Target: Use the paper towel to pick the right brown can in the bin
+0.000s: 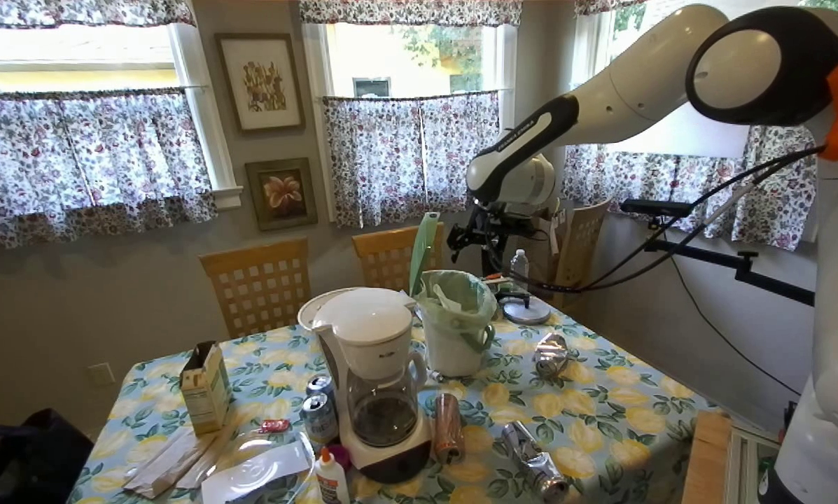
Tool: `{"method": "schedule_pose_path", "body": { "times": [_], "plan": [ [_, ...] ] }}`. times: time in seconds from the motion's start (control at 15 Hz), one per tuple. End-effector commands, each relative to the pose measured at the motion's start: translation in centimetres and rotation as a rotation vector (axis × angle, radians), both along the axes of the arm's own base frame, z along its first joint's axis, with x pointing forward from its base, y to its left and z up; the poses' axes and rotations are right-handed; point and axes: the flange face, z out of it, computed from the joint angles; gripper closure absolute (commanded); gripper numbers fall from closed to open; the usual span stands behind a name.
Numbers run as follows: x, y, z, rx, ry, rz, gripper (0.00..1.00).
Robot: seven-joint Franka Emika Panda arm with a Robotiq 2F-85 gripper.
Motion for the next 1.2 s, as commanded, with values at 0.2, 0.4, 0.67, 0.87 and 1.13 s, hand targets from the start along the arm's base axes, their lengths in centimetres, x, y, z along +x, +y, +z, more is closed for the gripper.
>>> {"method": "schedule_pose_path", "body": {
  "times": [0.2, 0.4, 0.67, 0.87, 1.13],
  "plan": [
    [-6.2, 0.8, 2.6, -0.081, 0.201, 0.119, 0.0],
    [-8.0, 2.0, 3.2, -0.095, 0.23, 0.178, 0.0],
    [-10.4, 3.4, 3.4, -0.087, 0.24, 0.262, 0.0],
    [-9.5, 3.0, 3.1, -0.076, 0.234, 0.247, 0.0],
    [-9.7, 3.1, 3.0, -0.075, 0.236, 0.249, 0.0]
  ]
}}
